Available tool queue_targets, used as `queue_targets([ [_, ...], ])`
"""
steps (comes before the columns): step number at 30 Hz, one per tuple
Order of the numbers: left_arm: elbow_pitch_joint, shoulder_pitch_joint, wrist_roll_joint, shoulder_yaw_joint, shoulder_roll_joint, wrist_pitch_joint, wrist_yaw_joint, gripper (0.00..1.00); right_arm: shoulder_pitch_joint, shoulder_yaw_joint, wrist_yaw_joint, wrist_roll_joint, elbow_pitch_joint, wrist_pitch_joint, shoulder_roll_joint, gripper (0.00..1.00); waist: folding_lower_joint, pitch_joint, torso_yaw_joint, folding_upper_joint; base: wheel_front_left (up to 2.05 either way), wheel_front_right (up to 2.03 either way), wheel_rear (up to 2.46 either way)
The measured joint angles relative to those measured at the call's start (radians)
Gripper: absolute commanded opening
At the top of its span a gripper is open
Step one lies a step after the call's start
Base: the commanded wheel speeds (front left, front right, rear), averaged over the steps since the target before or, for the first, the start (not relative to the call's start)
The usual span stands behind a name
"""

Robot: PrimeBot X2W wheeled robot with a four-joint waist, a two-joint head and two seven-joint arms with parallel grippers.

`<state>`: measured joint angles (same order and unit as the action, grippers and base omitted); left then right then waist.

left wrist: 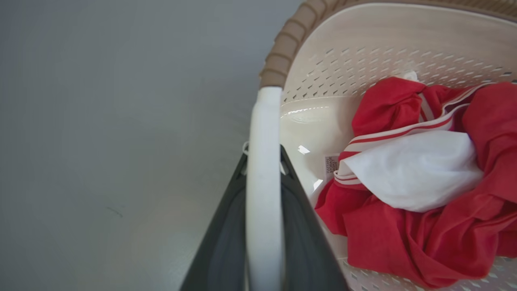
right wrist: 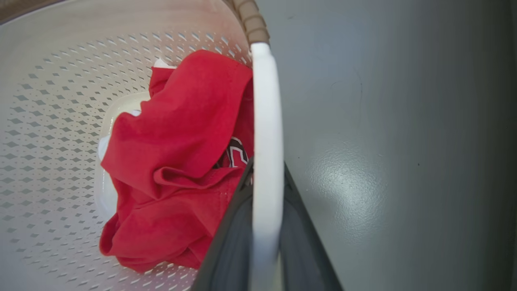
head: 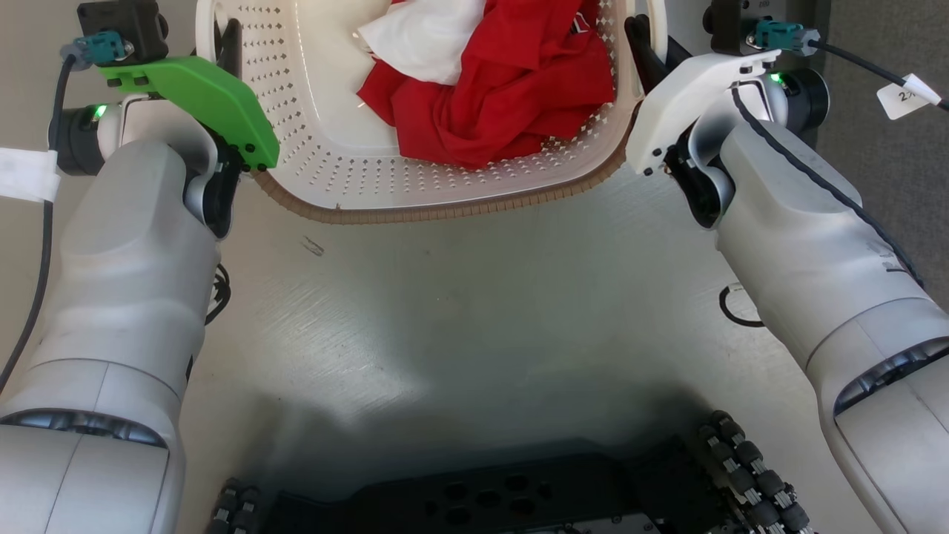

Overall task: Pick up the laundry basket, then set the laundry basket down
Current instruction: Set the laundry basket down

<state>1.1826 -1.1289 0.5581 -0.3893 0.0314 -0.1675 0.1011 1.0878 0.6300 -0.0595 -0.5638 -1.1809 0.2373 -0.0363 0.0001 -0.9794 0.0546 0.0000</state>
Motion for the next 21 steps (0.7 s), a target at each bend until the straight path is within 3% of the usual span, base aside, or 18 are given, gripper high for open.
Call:
queue_targets([
  [21, 0.032, -0.035, -0.007, -0.001, 0.0, -0.019, 0.009, 0.0, 0.025, -0.013, -0.002, -0.01, -0.016, 0.019, 0.006, 0.0, -0.0002, -0.028, 0.008, 0.0, 0.0, 0.0, 0.0],
])
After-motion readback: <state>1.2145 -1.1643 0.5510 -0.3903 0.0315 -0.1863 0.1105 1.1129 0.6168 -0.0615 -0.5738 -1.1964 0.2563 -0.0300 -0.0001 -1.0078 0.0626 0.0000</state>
